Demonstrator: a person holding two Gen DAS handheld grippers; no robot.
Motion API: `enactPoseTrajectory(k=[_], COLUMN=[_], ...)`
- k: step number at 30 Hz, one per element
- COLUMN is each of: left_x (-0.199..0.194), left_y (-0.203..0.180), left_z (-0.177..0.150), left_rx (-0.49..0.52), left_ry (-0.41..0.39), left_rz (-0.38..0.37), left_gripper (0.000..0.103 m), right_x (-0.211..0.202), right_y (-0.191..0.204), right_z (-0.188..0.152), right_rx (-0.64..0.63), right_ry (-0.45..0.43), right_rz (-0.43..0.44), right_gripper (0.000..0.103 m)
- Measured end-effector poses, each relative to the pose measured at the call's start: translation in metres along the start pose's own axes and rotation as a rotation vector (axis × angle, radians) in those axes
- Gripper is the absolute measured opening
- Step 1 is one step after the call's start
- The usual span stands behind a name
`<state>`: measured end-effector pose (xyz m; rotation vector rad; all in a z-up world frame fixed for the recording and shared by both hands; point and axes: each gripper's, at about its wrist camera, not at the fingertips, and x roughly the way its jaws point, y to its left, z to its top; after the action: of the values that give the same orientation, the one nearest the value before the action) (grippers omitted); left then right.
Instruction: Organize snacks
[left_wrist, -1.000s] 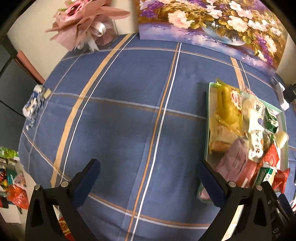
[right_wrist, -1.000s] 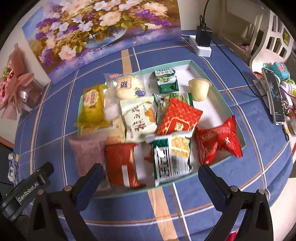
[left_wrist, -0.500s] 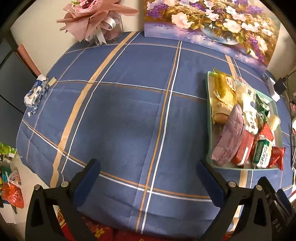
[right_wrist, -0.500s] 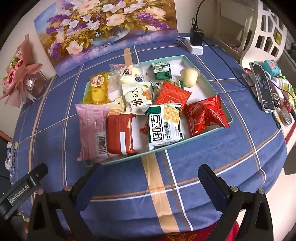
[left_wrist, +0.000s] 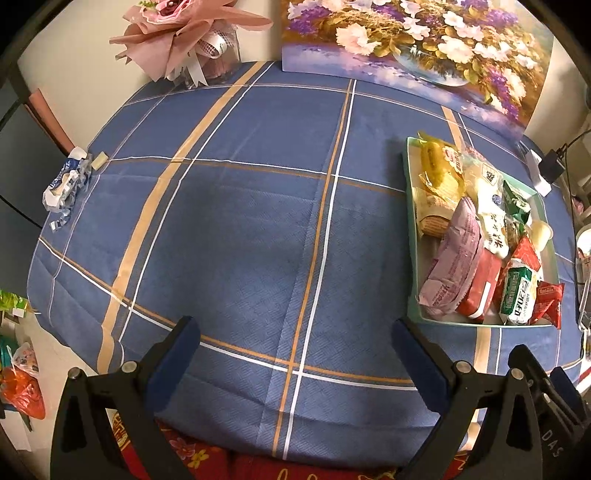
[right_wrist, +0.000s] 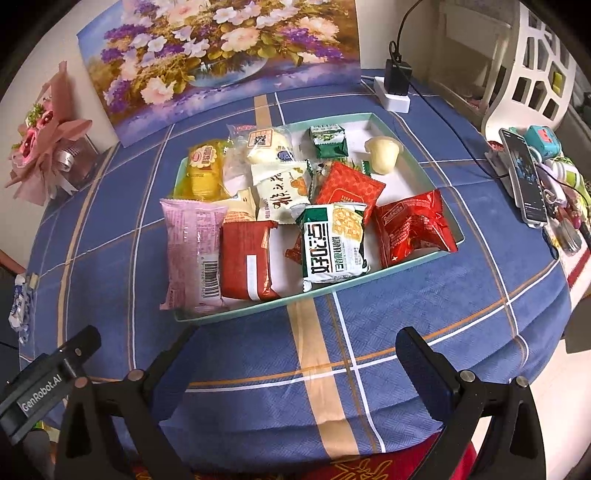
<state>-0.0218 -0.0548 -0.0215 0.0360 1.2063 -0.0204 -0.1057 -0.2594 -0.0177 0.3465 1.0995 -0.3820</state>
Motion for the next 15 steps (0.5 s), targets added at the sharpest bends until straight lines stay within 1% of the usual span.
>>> enactPoseTrajectory(k=[6,15], left_x=[0.0048,0.0046], left_y=[0.0011,0.0023], left_z=[0.0018,0.0034], left_rx=[-0.004,0.001], left_ry=[0.017,0.013], left_rz=[0.011,0.022], left_gripper=[0.103,0.103], right_x=[0.0025,0.0026], right_y=[0.0023,0.0053], right_z=[0.0016,0.0019], right_rx=[-0.009,-0.019], right_ry=[0.007,0.007], right_rz=[-0.004,-0.008], right_gripper=[0.103,0.103])
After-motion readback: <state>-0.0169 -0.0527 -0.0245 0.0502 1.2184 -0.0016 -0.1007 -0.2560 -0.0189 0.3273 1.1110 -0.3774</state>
